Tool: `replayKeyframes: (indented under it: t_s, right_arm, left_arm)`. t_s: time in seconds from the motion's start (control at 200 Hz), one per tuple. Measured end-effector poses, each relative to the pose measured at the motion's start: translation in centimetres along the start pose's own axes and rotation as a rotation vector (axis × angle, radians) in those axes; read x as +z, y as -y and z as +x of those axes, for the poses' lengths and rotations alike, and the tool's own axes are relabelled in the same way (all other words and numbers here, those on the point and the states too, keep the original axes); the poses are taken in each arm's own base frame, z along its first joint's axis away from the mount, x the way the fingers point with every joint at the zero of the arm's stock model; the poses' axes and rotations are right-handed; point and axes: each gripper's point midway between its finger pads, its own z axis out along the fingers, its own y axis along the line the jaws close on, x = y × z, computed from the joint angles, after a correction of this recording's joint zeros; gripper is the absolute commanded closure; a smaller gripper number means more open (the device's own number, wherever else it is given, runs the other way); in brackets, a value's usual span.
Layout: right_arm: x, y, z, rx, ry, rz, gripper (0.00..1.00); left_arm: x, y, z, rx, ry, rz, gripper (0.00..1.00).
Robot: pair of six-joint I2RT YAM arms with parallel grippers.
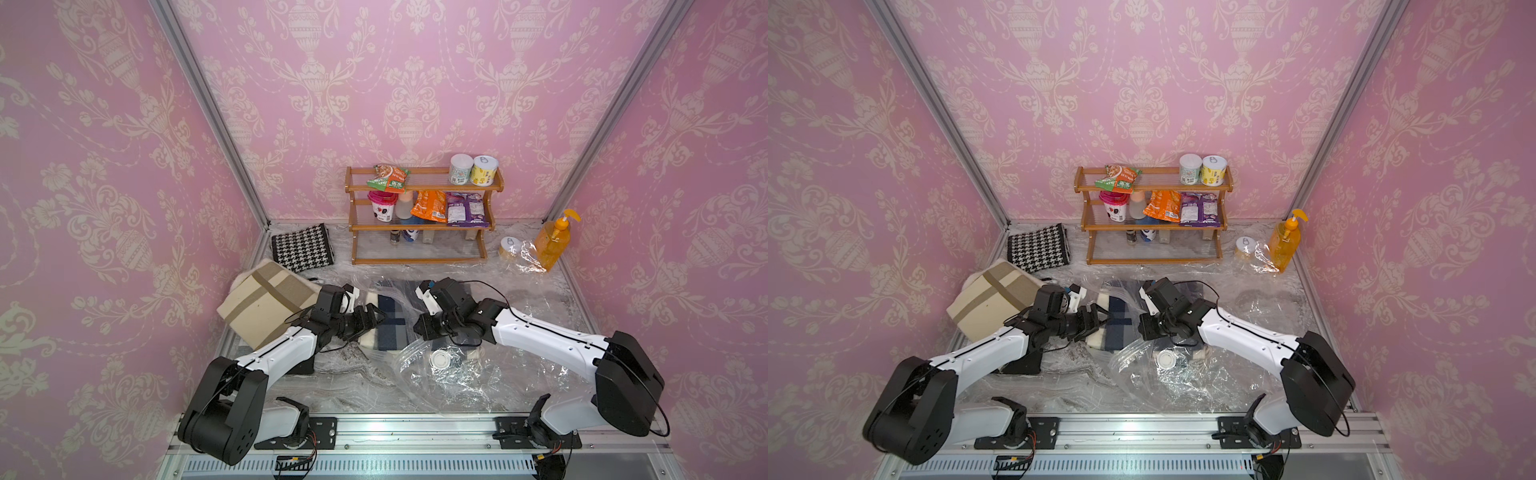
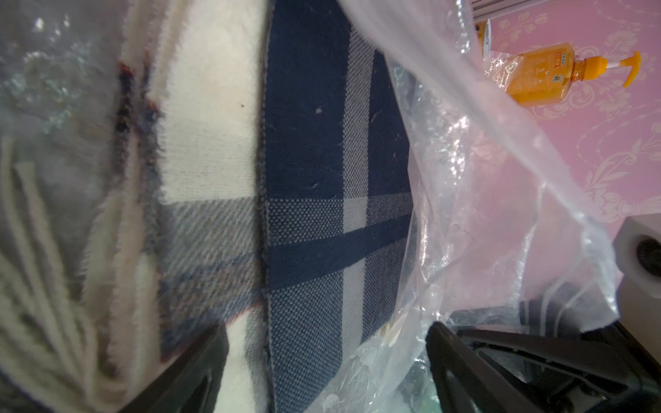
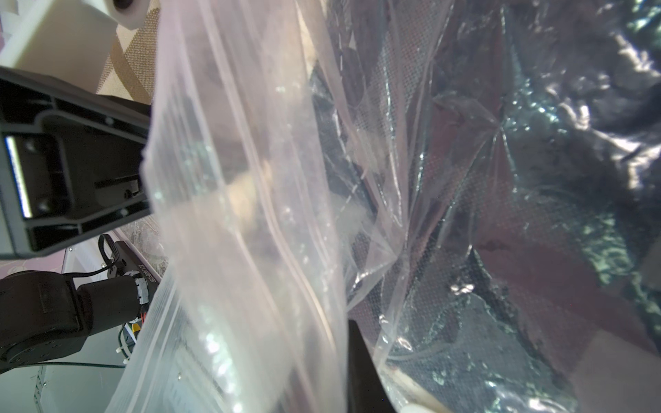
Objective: Take the scarf out of the vacuum bag
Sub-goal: Take out the scarf from the vacuum bag.
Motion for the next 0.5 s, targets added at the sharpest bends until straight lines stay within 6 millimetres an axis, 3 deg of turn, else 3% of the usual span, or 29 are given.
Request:
replayKeyframes:
  t_s: [0.305, 0.5]
  right_arm:
    - [-0.5, 0.2, -0.1, -0.001, 0.013, 0.014, 0.84]
    - [-0.6, 0.4, 0.0, 0.002, 0.008, 0.027, 0.84]
  left_arm:
    - [2.2, -1.6, 0.8, -0.031, -0.062, -0.020, 0.13]
    - [3.6, -1.0, 1.0, -0.016, -0.086, 0.019, 0.19]
